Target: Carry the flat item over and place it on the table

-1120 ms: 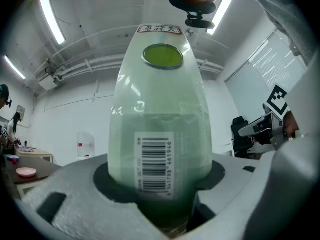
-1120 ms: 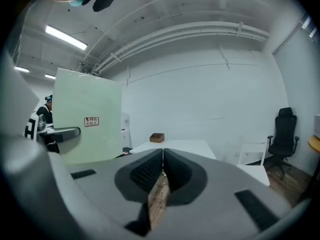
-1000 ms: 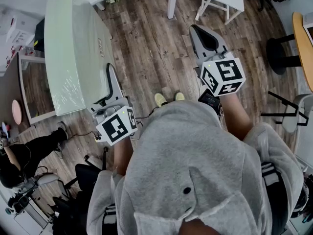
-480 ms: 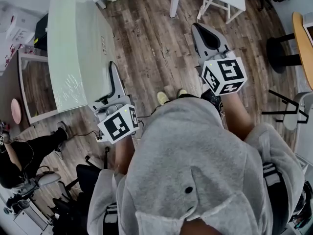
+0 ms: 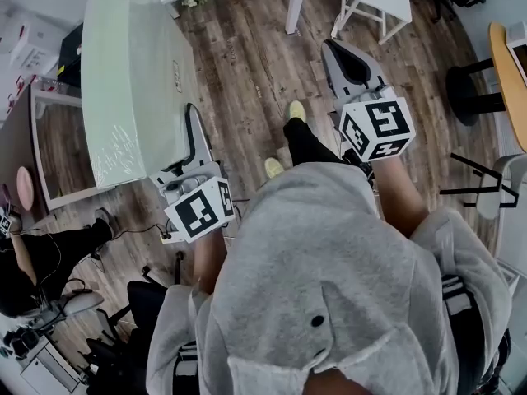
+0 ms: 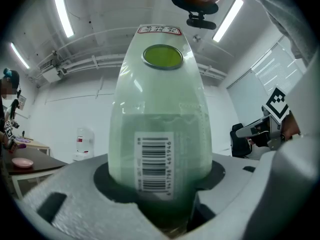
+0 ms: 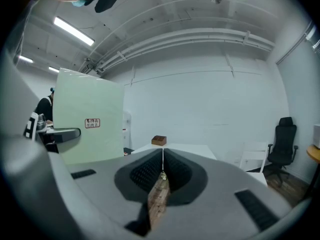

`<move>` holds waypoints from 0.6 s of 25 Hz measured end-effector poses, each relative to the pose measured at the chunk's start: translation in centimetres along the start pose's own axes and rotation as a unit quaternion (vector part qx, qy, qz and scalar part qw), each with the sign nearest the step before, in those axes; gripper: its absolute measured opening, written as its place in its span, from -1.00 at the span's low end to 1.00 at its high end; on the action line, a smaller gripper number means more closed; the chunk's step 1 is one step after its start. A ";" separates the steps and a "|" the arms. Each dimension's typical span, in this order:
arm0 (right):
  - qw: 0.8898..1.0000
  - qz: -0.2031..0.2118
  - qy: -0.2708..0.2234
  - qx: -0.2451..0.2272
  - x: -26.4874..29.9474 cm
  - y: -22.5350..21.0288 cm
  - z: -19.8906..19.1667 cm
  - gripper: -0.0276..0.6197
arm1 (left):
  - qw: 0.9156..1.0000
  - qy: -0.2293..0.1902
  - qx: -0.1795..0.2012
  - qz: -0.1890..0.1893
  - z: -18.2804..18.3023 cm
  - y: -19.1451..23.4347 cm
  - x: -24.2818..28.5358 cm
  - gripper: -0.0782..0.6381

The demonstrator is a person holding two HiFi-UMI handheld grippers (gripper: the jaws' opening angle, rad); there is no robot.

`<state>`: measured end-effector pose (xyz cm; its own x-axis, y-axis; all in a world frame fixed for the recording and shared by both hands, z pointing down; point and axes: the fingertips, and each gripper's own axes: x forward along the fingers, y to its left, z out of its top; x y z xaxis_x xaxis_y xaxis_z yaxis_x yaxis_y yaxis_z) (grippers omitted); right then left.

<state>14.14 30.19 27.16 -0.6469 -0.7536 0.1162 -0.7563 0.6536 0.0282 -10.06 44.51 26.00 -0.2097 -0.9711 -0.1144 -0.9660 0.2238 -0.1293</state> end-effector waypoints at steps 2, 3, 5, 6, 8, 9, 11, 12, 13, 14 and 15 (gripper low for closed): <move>1.000 -0.001 -0.003 -0.003 0.3 0.0 0.1 -0.83 | 1.000 -0.003 0.001 -0.002 0.1 0.1 0.4 0.02; 1.000 -0.002 -0.004 -0.002 0.6 -0.2 0.2 -0.83 | 1.000 -0.004 0.002 -0.002 0.1 0.1 0.7 0.02; 1.000 -0.002 -0.004 -0.001 1.1 -0.5 0.2 -0.83 | 1.000 -0.005 0.003 -0.003 0.0 0.1 1.3 0.02; 1.000 -0.001 -0.004 -0.001 1.3 -0.5 0.1 -0.83 | 1.000 -0.005 0.003 -0.004 0.0 0.1 1.4 0.03; 1.000 -0.001 -0.005 0.000 1.1 -0.3 -0.2 -0.83 | 1.000 -0.005 0.004 -0.005 -0.1 0.1 1.2 0.03; 1.000 -0.001 -0.006 0.001 1.0 -0.2 -0.3 -0.83 | 1.000 -0.006 0.005 -0.005 0.0 0.1 1.0 0.02; 1.000 0.000 -0.007 0.003 1.2 -0.2 -0.5 -0.83 | 1.000 -0.007 0.005 -0.006 -0.1 0.2 1.1 0.02; 1.000 0.000 -0.007 0.003 1.4 -0.3 -0.5 -0.83 | 1.000 -0.008 0.005 -0.007 -0.1 0.2 1.3 0.02; 1.000 0.000 -0.007 0.003 1.6 -0.4 -0.6 -0.83 | 1.000 -0.008 0.005 -0.008 -0.2 0.1 1.6 0.03; 1.000 0.001 -0.007 0.002 1.9 -0.6 -0.7 -0.83 | 1.000 -0.009 0.005 -0.009 -0.2 0.1 1.9 0.03; 1.000 0.001 -0.007 0.001 2.2 -0.8 -0.7 -0.83 | 1.000 -0.010 0.006 -0.011 -0.3 0.0 2.3 0.03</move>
<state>13.35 28.05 28.08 -0.6498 -0.7532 0.1022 -0.7552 0.6550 0.0260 -10.61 42.26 26.06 -0.1861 -0.9737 -0.1315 -0.9684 0.2044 -0.1429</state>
